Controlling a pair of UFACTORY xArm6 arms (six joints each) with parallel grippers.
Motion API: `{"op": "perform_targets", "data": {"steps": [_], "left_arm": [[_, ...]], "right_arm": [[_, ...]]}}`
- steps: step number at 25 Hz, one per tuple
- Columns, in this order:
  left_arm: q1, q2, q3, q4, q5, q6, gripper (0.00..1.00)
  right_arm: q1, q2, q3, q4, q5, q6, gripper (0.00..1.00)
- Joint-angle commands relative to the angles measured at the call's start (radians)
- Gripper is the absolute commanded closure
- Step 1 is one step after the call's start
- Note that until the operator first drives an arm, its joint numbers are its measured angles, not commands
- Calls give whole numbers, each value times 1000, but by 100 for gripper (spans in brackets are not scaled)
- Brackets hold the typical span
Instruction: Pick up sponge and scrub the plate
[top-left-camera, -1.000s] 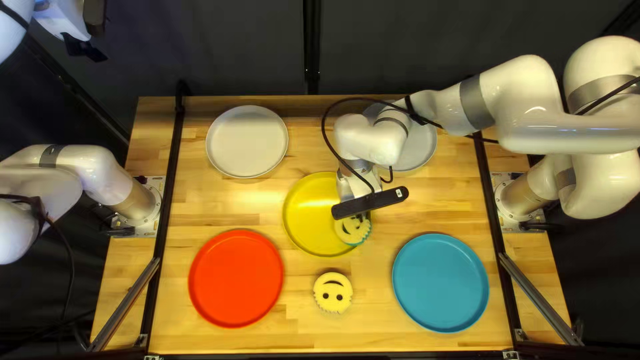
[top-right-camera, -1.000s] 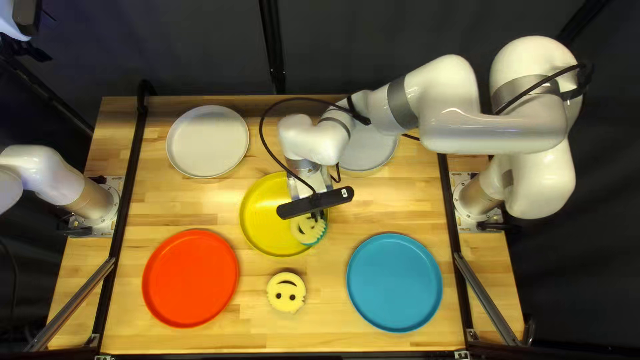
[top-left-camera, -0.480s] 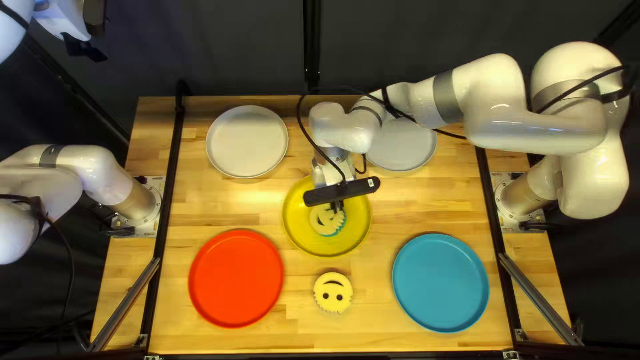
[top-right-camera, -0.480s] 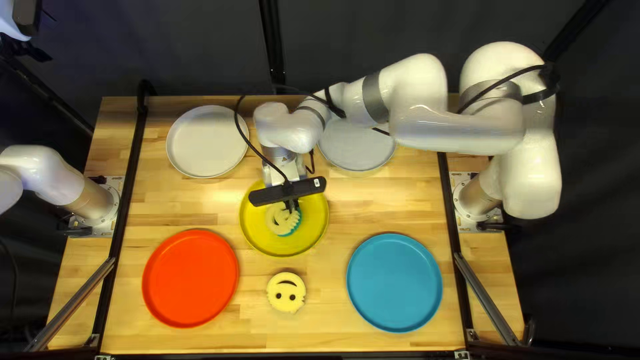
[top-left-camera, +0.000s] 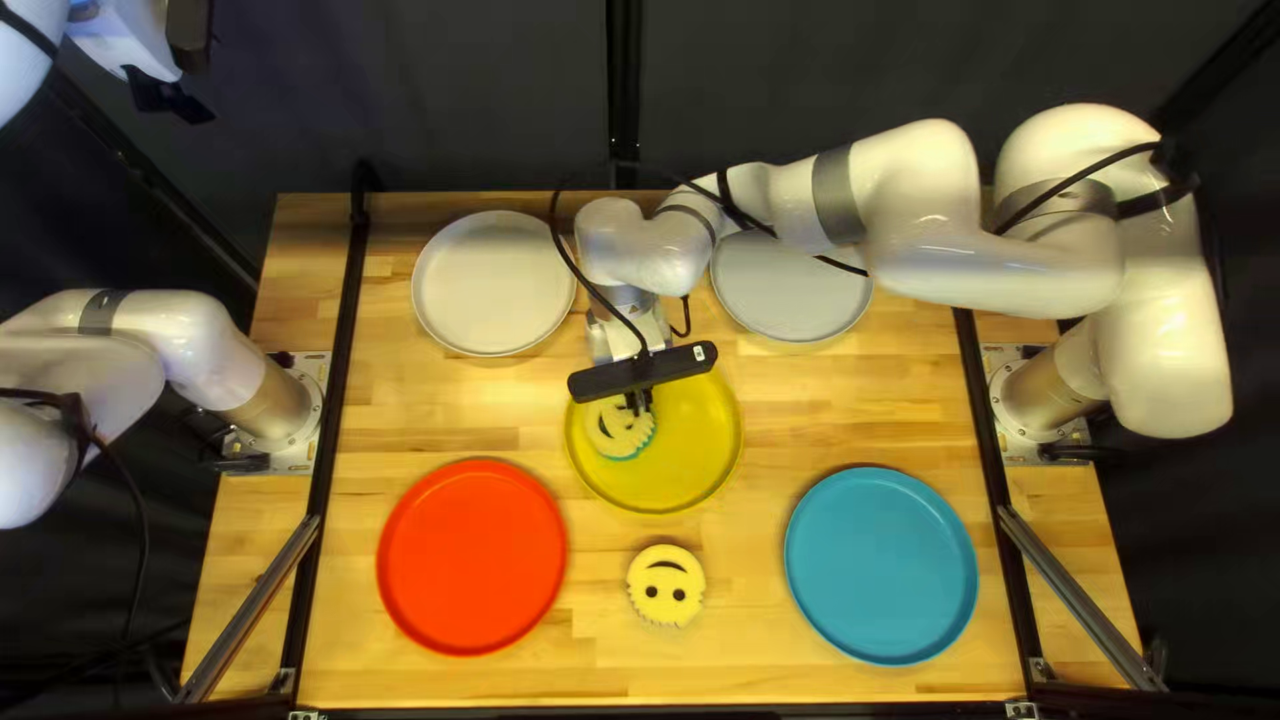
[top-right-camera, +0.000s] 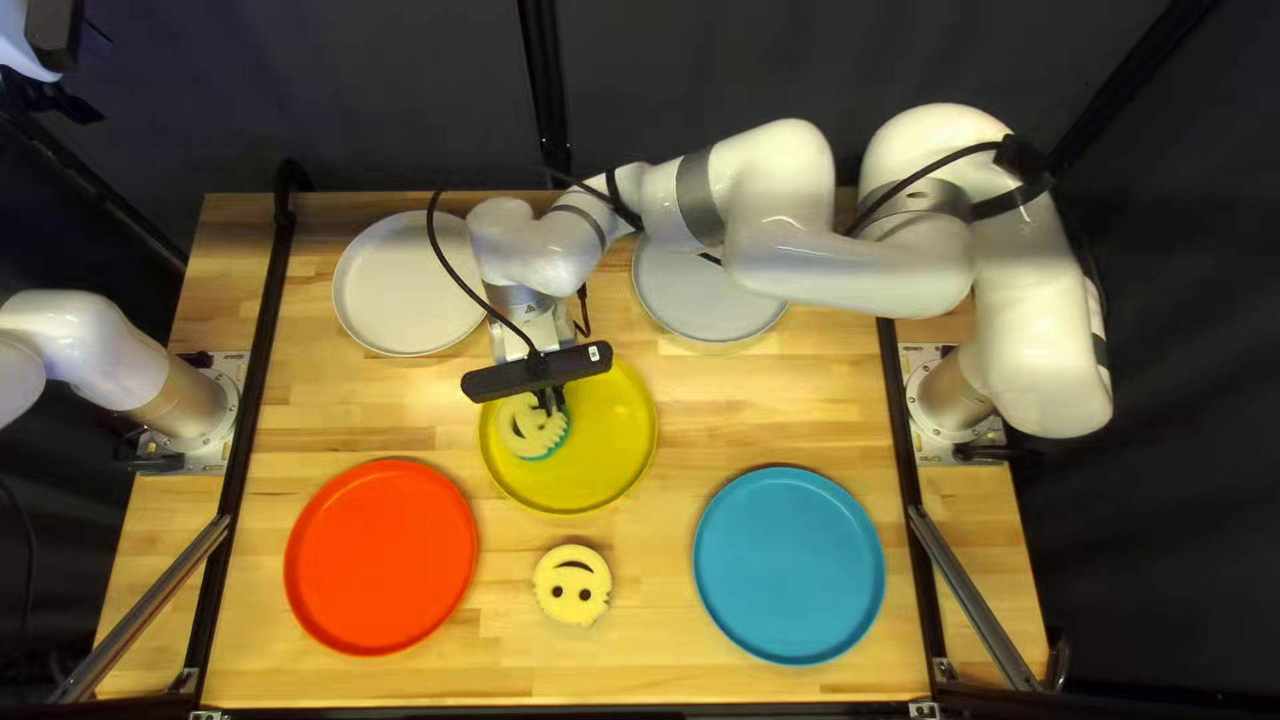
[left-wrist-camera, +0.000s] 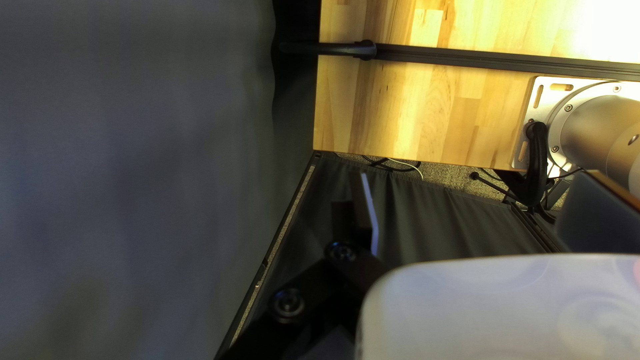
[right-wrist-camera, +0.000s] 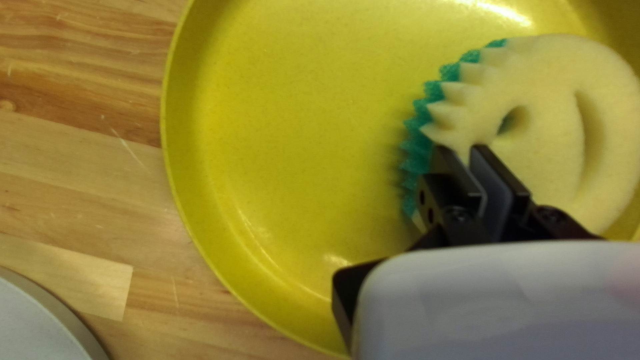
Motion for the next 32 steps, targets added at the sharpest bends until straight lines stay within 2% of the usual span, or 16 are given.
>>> {"op": "perform_targets", "data": {"steps": [1, 8, 13, 17, 20, 32], "left_arm": [[0, 0, 0, 0, 0, 0, 0], [0, 0, 0, 0, 0, 0, 0], [0, 0, 0, 0, 0, 0, 0], [0, 0, 0, 0, 0, 0, 0], [0, 0, 0, 0, 0, 0, 0], [0, 0, 0, 0, 0, 0, 0]], "right_arm": [[3, -87, 145, 18, -44, -23, 100], [-2, -210, 339, 35, -82, -38, 100], [-20, -273, 416, 39, -82, -39, 100], [-31, -297, 434, 40, -77, -31, 100], [-32, -276, 403, 44, -75, -25, 100], [-70, -88, 97, 29, 15, -25, 100]]}}
